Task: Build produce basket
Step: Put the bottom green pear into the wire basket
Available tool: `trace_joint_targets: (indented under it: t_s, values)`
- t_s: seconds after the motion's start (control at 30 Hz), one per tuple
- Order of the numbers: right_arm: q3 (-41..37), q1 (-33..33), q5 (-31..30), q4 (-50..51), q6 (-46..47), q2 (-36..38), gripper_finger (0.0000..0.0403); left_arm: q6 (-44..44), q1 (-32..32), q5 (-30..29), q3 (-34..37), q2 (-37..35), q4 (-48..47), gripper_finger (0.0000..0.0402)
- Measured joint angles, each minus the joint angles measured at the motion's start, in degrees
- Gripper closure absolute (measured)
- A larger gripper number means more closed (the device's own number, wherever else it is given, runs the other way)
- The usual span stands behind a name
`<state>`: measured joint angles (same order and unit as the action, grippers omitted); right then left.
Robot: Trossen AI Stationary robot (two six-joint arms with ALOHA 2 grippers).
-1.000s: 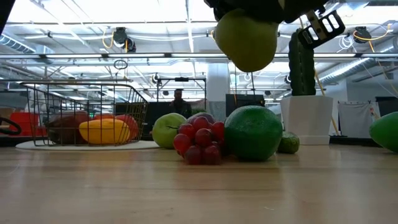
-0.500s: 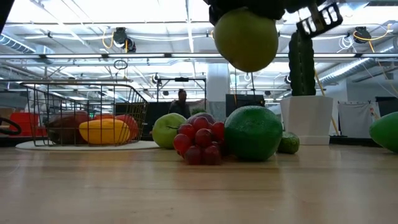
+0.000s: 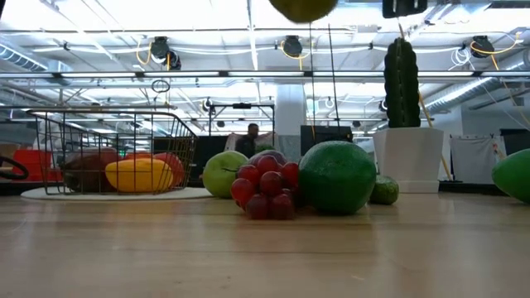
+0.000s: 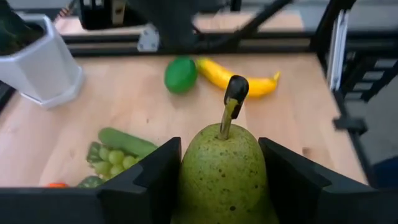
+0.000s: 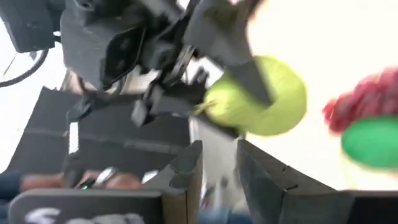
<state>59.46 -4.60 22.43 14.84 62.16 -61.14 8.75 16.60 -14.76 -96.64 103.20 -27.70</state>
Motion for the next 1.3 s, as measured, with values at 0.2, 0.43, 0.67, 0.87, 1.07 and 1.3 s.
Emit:
trace_joint_targets:
  t_s: [0.2, 0.43, 0.67, 0.87, 1.07, 1.3]
  values:
    - [0.0, 0.0, -11.2, 0.4, -3.5, 2.7, 0.0307, 1.5, -0.8, -0.5, 0.0, -5.4, -0.1, 0.0207]
    - [0.0, 0.0, -15.4, 0.2, -3.5, 2.9, 0.0307, 9.3, -2.0, -1.3, 0.0, -12.8, -0.3, 0.0196]
    - [0.0, 0.0, -16.7, 0.2, -4.6, 2.6, 0.0307, 13.6, -2.8, -2.7, 0.0, -19.8, 0.9, 0.0207]
    - [0.0, 0.0, -16.7, 0.2, -4.6, 2.6, 0.0307, 15.4, -2.8, -3.9, 0.0, -24.8, 0.8, 0.0193]
    - [0.0, 0.0, -16.7, 0.2, -4.5, 2.6, 0.0307, 16.9, -2.8, -5.1, 0.0, -28.8, 0.9, 0.019]
    - [0.0, -1.0, -16.7, 0.2, -4.4, 2.6, 0.0307, 21.3, -2.8, -7.2, 0.0, -31.9, 1.0, 0.0189]
